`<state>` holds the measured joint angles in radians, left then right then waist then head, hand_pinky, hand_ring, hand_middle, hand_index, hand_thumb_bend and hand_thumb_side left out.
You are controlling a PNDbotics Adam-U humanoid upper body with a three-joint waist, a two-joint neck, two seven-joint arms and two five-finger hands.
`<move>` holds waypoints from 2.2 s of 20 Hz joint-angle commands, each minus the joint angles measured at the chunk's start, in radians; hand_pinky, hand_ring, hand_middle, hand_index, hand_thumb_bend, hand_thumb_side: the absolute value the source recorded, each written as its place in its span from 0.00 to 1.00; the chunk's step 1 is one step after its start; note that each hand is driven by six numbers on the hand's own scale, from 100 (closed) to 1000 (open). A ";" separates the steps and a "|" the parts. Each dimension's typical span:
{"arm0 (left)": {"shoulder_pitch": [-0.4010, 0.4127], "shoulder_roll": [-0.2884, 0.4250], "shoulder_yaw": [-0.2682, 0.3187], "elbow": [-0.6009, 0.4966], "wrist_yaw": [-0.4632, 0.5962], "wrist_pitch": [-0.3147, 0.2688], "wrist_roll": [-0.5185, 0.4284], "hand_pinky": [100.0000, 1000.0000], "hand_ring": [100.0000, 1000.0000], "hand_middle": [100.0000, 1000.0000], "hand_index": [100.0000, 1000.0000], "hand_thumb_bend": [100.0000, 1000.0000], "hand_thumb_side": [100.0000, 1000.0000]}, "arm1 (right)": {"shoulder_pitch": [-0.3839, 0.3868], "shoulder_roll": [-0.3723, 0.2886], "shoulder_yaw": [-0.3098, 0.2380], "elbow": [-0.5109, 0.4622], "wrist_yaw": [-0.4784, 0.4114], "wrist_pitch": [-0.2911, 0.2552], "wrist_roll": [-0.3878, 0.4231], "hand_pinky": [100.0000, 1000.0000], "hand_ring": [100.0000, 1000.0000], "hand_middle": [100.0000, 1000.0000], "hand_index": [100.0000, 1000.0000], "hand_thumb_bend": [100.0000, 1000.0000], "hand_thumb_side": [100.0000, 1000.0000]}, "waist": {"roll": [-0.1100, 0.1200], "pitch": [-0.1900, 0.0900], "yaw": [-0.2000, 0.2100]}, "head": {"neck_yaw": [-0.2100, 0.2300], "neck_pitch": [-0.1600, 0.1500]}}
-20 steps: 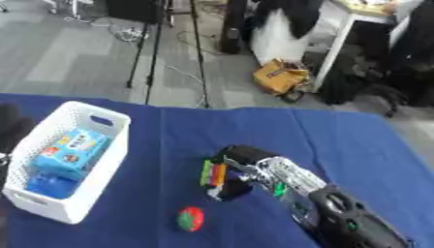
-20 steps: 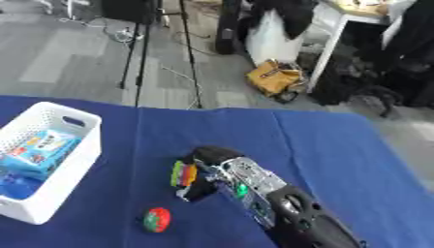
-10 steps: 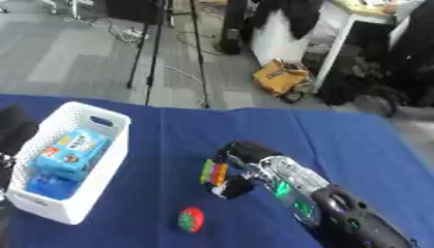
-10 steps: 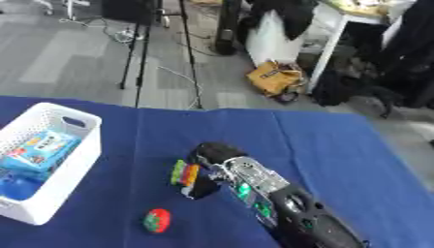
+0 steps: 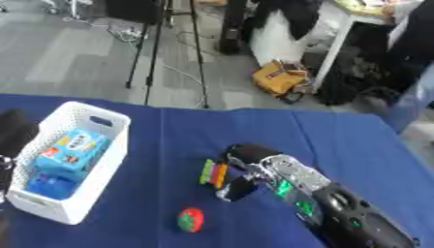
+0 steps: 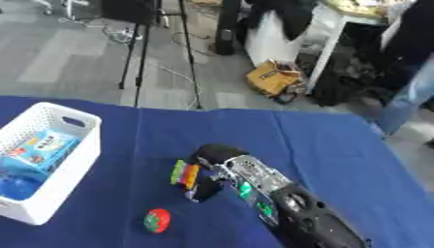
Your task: Pick up objects on the table and place them in the box.
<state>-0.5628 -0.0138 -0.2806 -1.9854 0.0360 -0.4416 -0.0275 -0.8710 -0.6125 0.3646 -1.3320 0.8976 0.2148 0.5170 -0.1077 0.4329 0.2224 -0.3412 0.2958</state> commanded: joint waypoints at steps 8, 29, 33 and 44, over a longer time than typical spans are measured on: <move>-0.004 -0.003 -0.005 -0.015 0.009 0.002 -0.006 0.93 0.89 0.87 0.85 0.00 1.00 | -0.020 -0.031 -0.012 -0.025 0.000 0.010 -0.013 0.99 0.93 0.65 0.76 0.41 0.51 | 0.000 -0.022 0.001 | -0.007 -0.008; 0.006 -0.008 -0.008 -0.015 0.020 0.000 -0.017 0.94 0.89 0.88 0.85 0.00 1.00 | -0.025 -0.031 -0.013 -0.021 -0.008 0.051 -0.020 0.99 0.93 0.60 0.73 0.34 0.57 | -0.005 -0.027 0.003 | -0.017 -0.013; 0.007 -0.009 -0.009 -0.015 0.020 -0.001 -0.017 0.94 0.89 0.87 0.85 0.00 1.00 | -0.025 -0.032 -0.012 -0.023 -0.006 0.053 -0.022 0.99 0.93 0.57 0.71 0.32 0.56 | -0.005 -0.027 0.003 | -0.019 -0.011; 0.010 -0.015 -0.011 -0.015 0.022 -0.003 -0.020 0.93 0.89 0.87 0.85 0.00 1.00 | -0.023 -0.033 -0.011 -0.028 -0.001 0.058 -0.023 0.99 0.92 0.52 0.66 0.26 0.55 | -0.004 -0.030 0.001 | -0.020 -0.009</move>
<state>-0.5461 -0.0188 -0.2867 -1.9854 0.0542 -0.4423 -0.0443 -0.8797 -0.6125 0.3643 -1.3411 0.8893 0.2695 0.4961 -0.1177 0.4327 0.2249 -0.3570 0.2945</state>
